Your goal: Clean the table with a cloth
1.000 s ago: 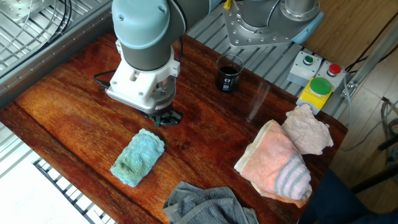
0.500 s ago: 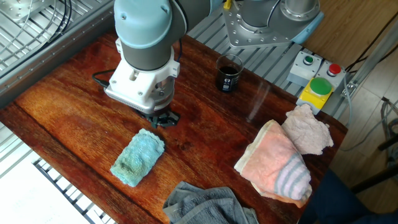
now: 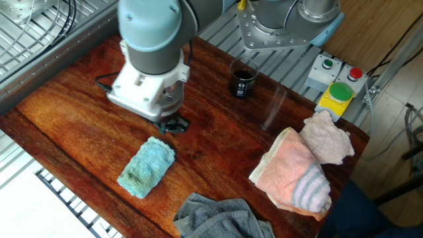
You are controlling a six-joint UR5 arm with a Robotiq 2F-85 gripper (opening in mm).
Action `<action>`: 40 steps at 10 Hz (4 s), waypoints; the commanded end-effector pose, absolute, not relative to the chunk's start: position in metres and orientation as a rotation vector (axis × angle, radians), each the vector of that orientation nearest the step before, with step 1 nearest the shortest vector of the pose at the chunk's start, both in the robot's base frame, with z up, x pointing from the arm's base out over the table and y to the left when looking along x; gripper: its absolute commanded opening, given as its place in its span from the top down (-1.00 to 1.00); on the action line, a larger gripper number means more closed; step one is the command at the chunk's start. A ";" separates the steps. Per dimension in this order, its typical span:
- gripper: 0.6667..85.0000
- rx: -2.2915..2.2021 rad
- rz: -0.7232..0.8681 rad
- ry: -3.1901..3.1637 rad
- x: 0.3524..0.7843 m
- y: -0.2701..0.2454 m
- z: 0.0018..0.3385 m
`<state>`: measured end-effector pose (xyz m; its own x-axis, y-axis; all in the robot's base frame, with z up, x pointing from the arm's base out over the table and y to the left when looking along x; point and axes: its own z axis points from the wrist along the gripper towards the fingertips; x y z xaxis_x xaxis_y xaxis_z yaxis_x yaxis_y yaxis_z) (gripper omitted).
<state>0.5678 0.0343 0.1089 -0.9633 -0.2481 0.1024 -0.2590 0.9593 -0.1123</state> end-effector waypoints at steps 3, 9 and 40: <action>0.98 0.329 0.178 -2.932 0.578 0.055 0.171; 0.98 0.326 0.162 -3.015 0.601 0.066 0.175; -0.62 0.631 -0.021 -2.982 0.654 0.043 0.082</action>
<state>0.6581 0.0476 0.1020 -0.9201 -0.3827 0.0827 -0.3837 0.9235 0.0050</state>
